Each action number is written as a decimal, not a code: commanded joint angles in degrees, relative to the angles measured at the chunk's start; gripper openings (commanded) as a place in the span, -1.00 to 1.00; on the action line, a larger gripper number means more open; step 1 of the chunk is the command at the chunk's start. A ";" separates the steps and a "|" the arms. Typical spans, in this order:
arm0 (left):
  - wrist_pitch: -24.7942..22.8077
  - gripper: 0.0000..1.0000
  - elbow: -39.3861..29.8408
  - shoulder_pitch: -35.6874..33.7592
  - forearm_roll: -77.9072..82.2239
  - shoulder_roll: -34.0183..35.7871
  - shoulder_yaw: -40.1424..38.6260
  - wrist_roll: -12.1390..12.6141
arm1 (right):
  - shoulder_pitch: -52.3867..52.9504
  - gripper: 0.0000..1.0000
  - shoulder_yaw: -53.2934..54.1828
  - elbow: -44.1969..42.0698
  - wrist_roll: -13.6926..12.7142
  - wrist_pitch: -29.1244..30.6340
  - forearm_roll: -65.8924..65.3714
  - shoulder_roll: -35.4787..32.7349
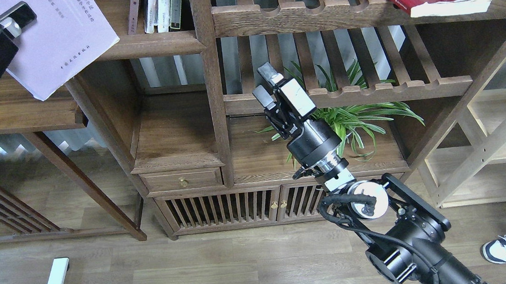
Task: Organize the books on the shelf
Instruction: 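Lift the white book with the left gripper onto the top shelf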
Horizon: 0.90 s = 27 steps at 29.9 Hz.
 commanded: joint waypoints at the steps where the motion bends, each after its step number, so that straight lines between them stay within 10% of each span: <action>1: 0.30 -0.94 -0.19 -0.06 2.37 -3.17 -0.18 -0.25 | 0.00 0.97 0.14 -0.08 -0.01 -0.47 -0.06 0.00; 27: 38.28 -0.94 -0.54 -6.12 25.31 -28.05 2.45 -0.69 | -0.09 0.97 3.39 -0.17 -0.09 -0.12 0.12 0.00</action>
